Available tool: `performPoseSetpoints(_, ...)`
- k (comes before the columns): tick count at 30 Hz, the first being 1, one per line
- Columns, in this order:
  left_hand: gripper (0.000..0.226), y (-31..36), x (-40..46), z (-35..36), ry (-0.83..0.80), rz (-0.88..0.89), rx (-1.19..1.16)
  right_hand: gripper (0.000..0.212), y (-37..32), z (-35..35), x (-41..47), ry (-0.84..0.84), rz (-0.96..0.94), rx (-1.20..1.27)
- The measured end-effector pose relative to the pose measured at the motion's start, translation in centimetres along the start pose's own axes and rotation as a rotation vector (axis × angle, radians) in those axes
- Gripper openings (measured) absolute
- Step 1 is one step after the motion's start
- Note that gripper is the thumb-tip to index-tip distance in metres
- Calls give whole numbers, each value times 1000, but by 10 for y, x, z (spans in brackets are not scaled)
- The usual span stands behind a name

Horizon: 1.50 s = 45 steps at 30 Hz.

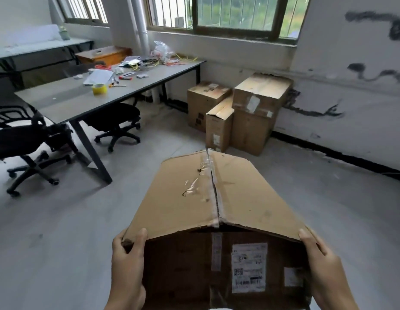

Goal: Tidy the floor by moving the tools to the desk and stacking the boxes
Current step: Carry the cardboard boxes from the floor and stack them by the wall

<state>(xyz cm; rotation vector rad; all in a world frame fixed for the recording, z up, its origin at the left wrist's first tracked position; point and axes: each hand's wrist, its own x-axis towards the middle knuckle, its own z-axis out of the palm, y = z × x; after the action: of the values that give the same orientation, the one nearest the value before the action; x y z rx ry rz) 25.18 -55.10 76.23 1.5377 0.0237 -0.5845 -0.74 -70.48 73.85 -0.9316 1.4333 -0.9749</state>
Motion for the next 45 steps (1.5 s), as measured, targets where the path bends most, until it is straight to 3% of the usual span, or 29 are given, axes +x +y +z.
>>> performPoseSetpoints(9,31,65,150,201,-194,42,5,44,-90,71,175,121,-24,112)
performPoseSetpoints(13,24,93,195,284,-271,42,12,36,-131,93,238,155,-65,168)
performPoseSetpoints(18,22,116,247,388,-327,84,-4,47,-171,111,333,184,-109,216)
performPoseSetpoints(28,25,153,337,617,-320,139,-88,42,-277,146,571,158,-186,228)
performPoseSetpoints(32,27,171,374,697,-314,172,-120,61,-324,156,648,136,-246,217)
performPoseSetpoints(34,28,181,394,734,-328,180,-131,58,-342,164,681,147,-276,245)
performPoseSetpoints(37,26,196,429,793,-346,198,-127,42,-359,183,733,173,-306,270)
performPoseSetpoints(45,25,207,562,934,-459,133,-68,45,-361,260,871,334,-287,269)
